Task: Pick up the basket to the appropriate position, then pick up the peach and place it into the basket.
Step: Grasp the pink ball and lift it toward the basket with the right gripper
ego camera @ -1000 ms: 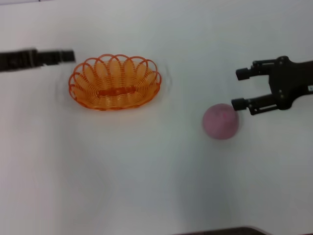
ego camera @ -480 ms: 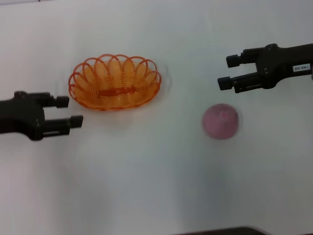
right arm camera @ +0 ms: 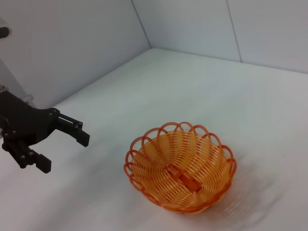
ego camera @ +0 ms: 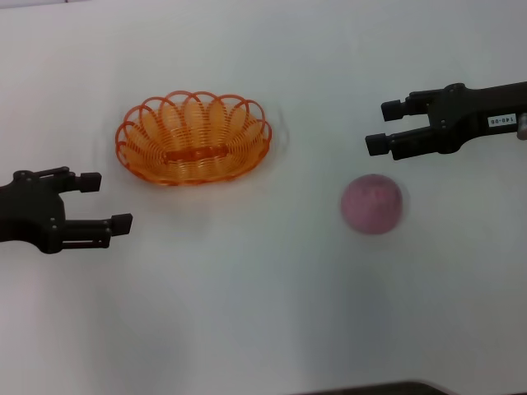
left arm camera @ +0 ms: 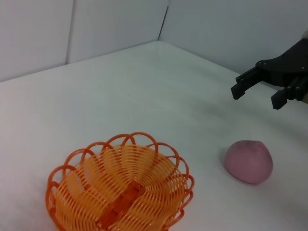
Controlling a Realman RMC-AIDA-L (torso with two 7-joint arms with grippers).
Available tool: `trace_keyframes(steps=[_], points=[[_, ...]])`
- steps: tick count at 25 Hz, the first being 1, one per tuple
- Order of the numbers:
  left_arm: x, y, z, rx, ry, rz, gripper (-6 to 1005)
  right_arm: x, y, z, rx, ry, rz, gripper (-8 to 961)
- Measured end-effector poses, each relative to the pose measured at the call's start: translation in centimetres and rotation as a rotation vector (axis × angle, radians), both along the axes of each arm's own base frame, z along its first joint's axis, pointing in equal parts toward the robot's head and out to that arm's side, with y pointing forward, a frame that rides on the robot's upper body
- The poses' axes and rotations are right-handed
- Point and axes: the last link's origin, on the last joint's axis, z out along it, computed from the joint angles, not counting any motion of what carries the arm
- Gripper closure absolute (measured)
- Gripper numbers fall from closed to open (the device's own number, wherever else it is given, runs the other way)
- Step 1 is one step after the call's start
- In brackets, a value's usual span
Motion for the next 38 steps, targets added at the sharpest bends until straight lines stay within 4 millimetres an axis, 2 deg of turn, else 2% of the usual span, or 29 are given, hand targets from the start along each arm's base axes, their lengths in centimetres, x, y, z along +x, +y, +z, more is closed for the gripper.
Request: trace_keyframes(steps=[11, 16, 20, 26, 30, 34, 38], points=[[-0.2, -0.6, 0.0, -0.012, -0.005, 0.005, 109, 0.1, 0.1, 0.0, -0.016, -0.015, -0.02, 83], [-0.4, -0.8, -0.1, -0.015, -0.008, 0.011, 109, -0.9, 0.7, 0.7, -0.039, -0.031, -0.032, 84], [-0.5, -0.9, -0.1, -0.015, -0.007, 0.009, 108, -2.6, 1.4, 2.0, -0.056, -0.062, -0.023, 84], [-0.6, -1.0, -0.2, -0.017, -0.009, 0.009, 108, -6.8, 2.0, 5.0, -0.064, -0.098, 0.05, 84], [-0.7, -1.2, -0.3, -0.02, -0.012, 0.014, 109, -9.4, 2.1, 6.3, -0.08, -0.136, 0.083, 85], [-0.8, -1.6, -0.4, -0.034, -0.019, 0.008, 108, -11.0, 2.4, 6.4, -0.101, -0.258, 0.09, 85], [-0.8, -1.7, -0.4, -0.036, -0.024, 0.01, 108, -11.4, 2.6, 5.1, -0.151, -0.43, 0.085, 85]])
